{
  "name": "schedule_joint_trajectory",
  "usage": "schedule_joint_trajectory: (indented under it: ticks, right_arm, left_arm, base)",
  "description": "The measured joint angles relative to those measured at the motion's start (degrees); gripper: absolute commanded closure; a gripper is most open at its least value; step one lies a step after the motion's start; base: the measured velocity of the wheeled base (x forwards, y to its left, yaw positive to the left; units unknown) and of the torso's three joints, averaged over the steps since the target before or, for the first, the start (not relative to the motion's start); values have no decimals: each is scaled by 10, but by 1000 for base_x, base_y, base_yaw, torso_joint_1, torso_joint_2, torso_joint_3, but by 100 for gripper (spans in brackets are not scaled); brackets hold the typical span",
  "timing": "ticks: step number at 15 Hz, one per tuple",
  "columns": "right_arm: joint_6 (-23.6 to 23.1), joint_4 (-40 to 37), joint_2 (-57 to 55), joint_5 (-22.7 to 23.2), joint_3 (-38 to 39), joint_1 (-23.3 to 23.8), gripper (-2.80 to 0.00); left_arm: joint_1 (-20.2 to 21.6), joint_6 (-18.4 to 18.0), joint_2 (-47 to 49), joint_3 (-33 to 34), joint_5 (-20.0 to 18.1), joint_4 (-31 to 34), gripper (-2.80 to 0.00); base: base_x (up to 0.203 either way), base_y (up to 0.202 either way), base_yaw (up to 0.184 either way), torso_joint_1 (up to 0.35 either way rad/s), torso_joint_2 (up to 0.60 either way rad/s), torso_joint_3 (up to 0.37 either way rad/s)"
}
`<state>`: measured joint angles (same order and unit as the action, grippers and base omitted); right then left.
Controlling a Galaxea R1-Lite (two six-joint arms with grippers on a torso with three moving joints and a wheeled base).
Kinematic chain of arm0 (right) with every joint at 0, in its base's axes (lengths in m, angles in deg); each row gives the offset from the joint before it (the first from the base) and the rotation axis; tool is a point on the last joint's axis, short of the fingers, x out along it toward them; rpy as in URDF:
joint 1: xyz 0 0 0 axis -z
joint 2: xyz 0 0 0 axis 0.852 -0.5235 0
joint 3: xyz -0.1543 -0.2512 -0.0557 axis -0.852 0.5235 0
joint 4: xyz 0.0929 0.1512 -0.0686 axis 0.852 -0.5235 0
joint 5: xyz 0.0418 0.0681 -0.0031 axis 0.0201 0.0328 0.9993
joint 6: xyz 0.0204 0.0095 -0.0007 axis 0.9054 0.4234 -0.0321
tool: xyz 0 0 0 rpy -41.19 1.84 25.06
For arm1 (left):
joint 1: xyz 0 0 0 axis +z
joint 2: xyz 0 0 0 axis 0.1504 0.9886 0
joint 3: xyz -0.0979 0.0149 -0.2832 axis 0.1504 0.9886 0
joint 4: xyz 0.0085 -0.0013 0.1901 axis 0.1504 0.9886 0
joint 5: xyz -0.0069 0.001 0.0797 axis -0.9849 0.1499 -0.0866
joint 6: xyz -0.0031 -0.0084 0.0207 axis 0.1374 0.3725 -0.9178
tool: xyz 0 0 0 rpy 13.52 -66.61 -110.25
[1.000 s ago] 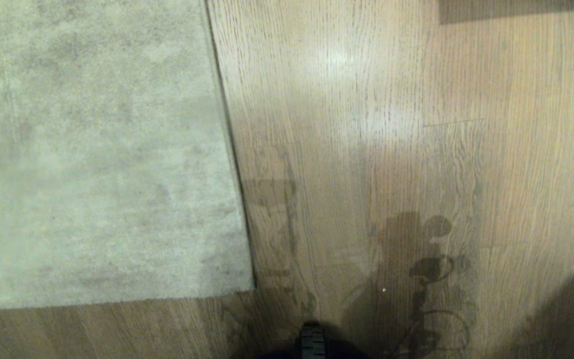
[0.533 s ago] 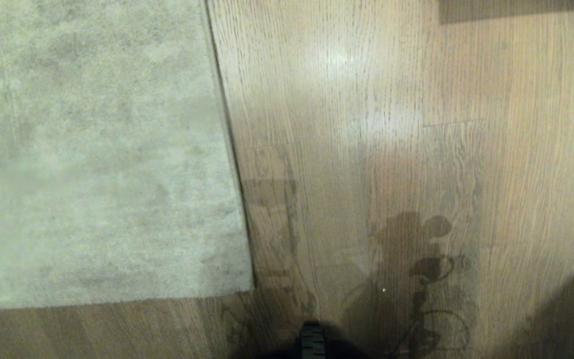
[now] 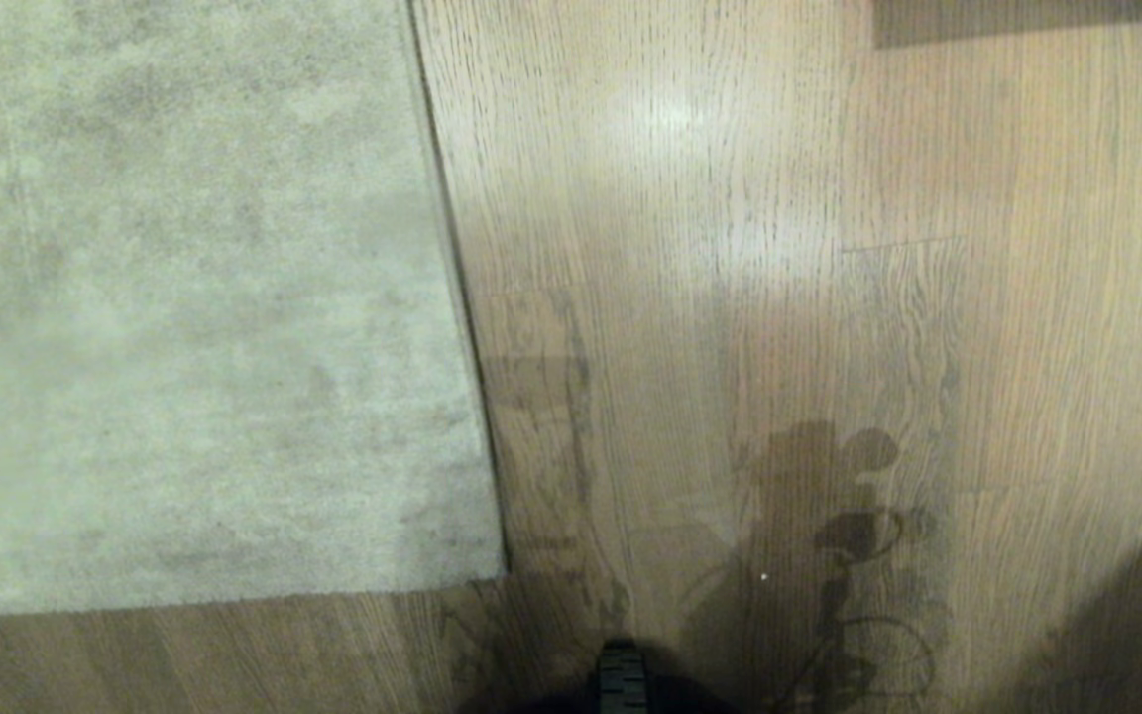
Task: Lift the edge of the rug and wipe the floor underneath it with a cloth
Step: Lift up the carpet
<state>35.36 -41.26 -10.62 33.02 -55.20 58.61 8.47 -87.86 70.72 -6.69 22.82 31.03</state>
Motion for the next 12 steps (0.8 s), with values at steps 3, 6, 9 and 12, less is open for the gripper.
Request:
schedule_joint_trajectory:
  ticks: [3,6,9,12]
  right_arm:
    - [0,0,0,0,0,0,0]
    - [0,0,0,0,0,0,0]
    - [0,0,0,0,0,0,0]
    - [0,0,0,0,0,0,0]
  left_arm:
    - [0,-1,0,0,1,0,0]
    - [0,0,0,0,1,0,0]
    - [0,7,2,-1,2,6,0]
    - [-2,5,47,-4,1,11,0]
  base:
    - [0,0,0,0,0,0]
    - [0,0,0,0,0,0]
    - [0,0,0,0,0,0]
    - [0,0,0,0,0,0]
